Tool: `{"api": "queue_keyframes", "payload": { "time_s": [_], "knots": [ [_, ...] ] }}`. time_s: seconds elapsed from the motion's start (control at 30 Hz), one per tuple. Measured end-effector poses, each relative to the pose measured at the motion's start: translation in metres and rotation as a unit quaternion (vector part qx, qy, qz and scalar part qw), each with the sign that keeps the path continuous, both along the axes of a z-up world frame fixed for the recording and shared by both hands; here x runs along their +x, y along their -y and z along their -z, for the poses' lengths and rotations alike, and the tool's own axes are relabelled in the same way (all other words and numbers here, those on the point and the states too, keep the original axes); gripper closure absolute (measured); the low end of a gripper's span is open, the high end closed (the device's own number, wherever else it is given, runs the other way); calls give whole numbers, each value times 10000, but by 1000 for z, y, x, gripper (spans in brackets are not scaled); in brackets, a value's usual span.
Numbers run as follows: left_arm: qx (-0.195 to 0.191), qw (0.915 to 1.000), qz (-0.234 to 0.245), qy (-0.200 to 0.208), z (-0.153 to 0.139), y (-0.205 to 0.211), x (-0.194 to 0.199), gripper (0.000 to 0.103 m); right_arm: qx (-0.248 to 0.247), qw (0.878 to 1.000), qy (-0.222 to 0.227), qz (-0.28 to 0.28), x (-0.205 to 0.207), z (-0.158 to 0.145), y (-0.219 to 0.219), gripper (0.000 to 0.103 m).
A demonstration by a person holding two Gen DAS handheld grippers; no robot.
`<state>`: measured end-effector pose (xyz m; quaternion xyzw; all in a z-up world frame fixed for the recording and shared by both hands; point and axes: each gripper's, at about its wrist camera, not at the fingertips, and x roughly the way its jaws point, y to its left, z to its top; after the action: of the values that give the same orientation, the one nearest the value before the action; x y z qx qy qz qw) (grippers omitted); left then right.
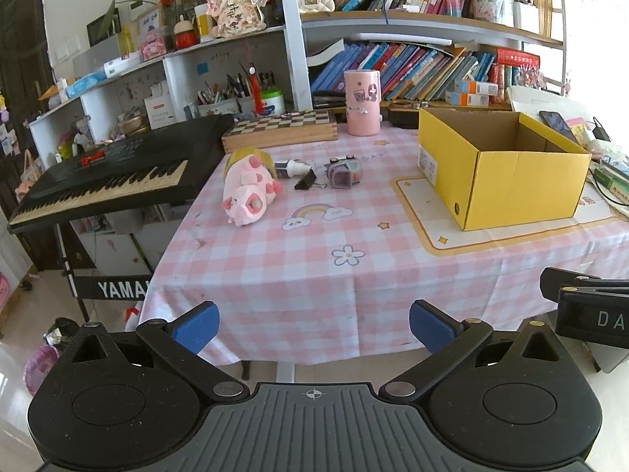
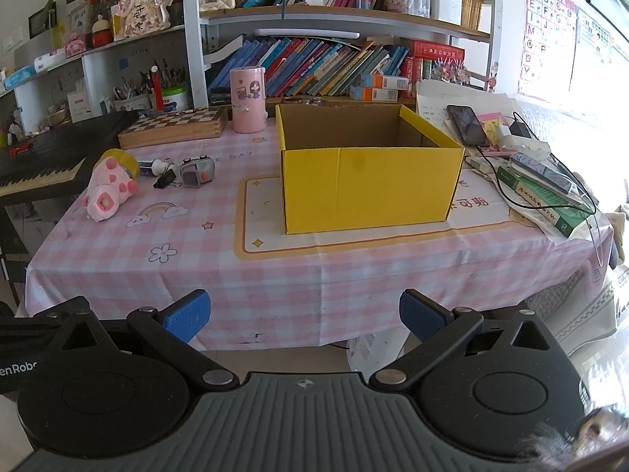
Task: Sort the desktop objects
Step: 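Move both tools toward the toys on the table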
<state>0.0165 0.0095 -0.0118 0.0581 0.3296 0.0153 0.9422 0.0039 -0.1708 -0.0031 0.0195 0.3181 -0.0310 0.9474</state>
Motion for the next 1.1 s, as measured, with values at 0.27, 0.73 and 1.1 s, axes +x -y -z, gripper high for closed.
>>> {"api": "queue_keyframes", "payload": {
  "time_s": [0.27, 0.73, 1.1],
  "knots": [
    [-16, 10000, -41, -17, 1, -3, 0, 0, -5, 9999, -29, -96, 3, -1, -3, 0],
    [-11, 10000, -43, 6, 0, -4, -1, 0, -19, 9999, -42, -134, 3, -2, -7, 0],
    [20, 9999, -142, 63, -1, -14, -2, 0, -24, 9997, -2, -244, 2, -4, -18, 0]
  ]
}}
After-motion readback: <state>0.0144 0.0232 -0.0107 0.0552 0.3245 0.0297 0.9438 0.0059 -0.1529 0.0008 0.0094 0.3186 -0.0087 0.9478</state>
